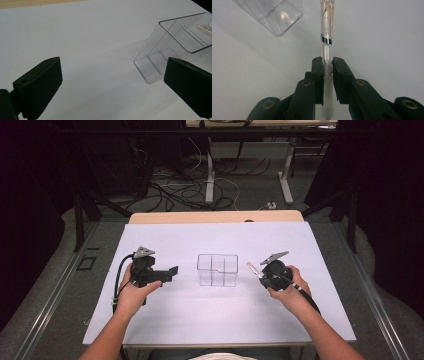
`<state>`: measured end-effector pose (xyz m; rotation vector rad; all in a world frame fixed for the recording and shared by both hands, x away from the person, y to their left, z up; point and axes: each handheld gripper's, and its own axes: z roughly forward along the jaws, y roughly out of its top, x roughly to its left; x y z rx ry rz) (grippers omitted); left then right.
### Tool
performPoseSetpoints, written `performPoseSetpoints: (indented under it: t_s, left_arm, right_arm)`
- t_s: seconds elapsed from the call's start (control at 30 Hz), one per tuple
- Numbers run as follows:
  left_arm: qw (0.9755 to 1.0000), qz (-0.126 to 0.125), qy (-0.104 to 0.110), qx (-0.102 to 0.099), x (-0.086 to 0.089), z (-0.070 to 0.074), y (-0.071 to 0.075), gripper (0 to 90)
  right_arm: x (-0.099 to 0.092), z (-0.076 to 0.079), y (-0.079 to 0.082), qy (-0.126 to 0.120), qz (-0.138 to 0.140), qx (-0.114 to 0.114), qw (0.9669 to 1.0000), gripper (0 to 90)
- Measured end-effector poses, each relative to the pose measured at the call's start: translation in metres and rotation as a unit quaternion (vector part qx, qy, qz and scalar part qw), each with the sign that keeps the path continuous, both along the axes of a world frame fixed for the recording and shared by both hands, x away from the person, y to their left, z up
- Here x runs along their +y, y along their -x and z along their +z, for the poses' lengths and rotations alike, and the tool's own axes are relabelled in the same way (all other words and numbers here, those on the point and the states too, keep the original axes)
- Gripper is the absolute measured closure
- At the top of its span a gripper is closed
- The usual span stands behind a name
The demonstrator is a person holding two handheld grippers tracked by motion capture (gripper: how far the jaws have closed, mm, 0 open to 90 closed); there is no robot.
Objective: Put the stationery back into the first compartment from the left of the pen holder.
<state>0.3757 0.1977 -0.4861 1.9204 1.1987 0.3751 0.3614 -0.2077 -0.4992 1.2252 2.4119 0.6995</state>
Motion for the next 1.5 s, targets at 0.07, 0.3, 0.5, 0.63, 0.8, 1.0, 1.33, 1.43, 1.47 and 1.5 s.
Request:
performPoseSetpoints:
  t_s: [0.07, 0.3, 0.5, 0.63, 0.8, 1.0, 1.33, 1.43, 1.47, 1.5]
  left_arm:
    - [1.0000, 0.001, 0.001, -0.002, -0.001, 0.000, 0.000, 1.9]
    - [1.0000, 0.001, -0.001, -0.008, -0.004, 0.000, 0.001, 3.1]
    - [1.0000, -0.003, -0.005, -0.008, -0.004, 0.000, 0.001, 5.6]
    - [0.9999, -0.005, -0.009, -0.009, -0.003, 0.000, 0.001, 8.9]
    - [0.9998, -0.008, -0.013, -0.011, -0.005, 0.000, 0.002, 11.6]
    - [0.9995, -0.021, -0.022, -0.009, -0.007, 0.001, 0.003, 15.1]
    - [0.9981, -0.045, -0.033, -0.023, -0.014, 0.005, 0.006, 17.6]
    - [0.9974, -0.055, -0.040, -0.025, -0.018, 0.006, 0.008, 19.4]
    - [0.9971, -0.058, -0.042, -0.026, -0.019, 0.006, 0.008, 20.0]
    - [0.9966, -0.065, -0.045, -0.026, -0.020, 0.007, 0.009, 20.6]
  right_arm:
    - [0.000, 0.001, 0.004, 0.027, 0.015, -0.007, 0.9995, 80.2]
    - [0.005, 0.001, 0.024, 0.141, 0.092, -0.073, 0.9830, 80.1]
    - [0.012, -0.002, 0.040, 0.219, 0.161, -0.119, 0.9551, 80.2]
    - [0.013, -0.005, 0.047, 0.256, 0.200, -0.141, 0.9351, 80.1]
    - [0.016, -0.007, 0.055, 0.287, 0.240, -0.158, 0.9137, 80.2]
    - [0.027, -0.013, 0.062, 0.305, 0.284, -0.198, 0.8870, 80.2]
    - [0.044, -0.009, 0.071, 0.332, 0.334, -0.237, 0.8494, 80.1]
    - [0.050, -0.008, 0.073, 0.339, 0.348, -0.248, 0.8383, 80.1]
    - [0.051, -0.008, 0.074, 0.341, 0.351, -0.250, 0.8352, 80.1]
    - [0.053, -0.007, 0.075, 0.347, 0.353, -0.251, 0.8317, 80.1]
